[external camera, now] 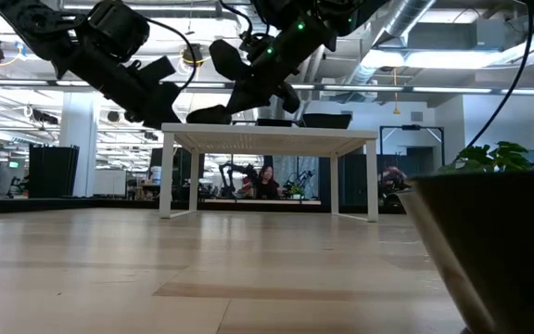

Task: Pick & Place Mini shaped plates
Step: Stack the leaf-shaped plate on top of the leaf-shaped plate on the shelf

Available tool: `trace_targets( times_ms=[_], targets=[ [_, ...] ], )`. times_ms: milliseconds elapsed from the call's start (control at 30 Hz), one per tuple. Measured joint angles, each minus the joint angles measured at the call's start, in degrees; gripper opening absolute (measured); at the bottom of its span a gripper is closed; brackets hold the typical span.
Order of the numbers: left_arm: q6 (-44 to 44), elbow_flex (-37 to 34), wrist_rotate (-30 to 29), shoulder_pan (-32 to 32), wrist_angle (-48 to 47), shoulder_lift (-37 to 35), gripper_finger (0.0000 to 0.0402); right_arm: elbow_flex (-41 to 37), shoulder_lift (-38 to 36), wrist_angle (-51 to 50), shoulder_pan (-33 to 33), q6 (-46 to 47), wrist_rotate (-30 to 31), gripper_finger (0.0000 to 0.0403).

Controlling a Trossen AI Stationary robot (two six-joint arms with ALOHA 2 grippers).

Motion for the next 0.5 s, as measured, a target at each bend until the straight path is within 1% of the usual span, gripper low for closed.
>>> trace_targets(
  times_ms=[133, 233, 267, 500],
  targets=[
    [0.00, 0.00, 2.83, 0.00, 0.90, 0.00, 0.0005, 0.00, 0.00, 0.64, 0.15, -0.01, -0.21, 0.0000],
    [-0.01, 0.00, 4.28, -0.04, 1.03, -0.02, 0.0005, 0.00, 0.00, 1.40, 0.15, -0.38, -2.27, 0.0000],
    [-0.02, 0.00, 4.57, -0.04, 1.07, -0.02, 0.0005, 0.00, 0.00, 1.40, 0.20, -0.43, -3.08, 0.0000],
    [0.00, 0.00, 4.80, -0.65, 1.24, -0.02, 0.0005, 0.00, 0.00, 1.03, 2.72, -2.06, -2.89, 0.0000]
  ],
)
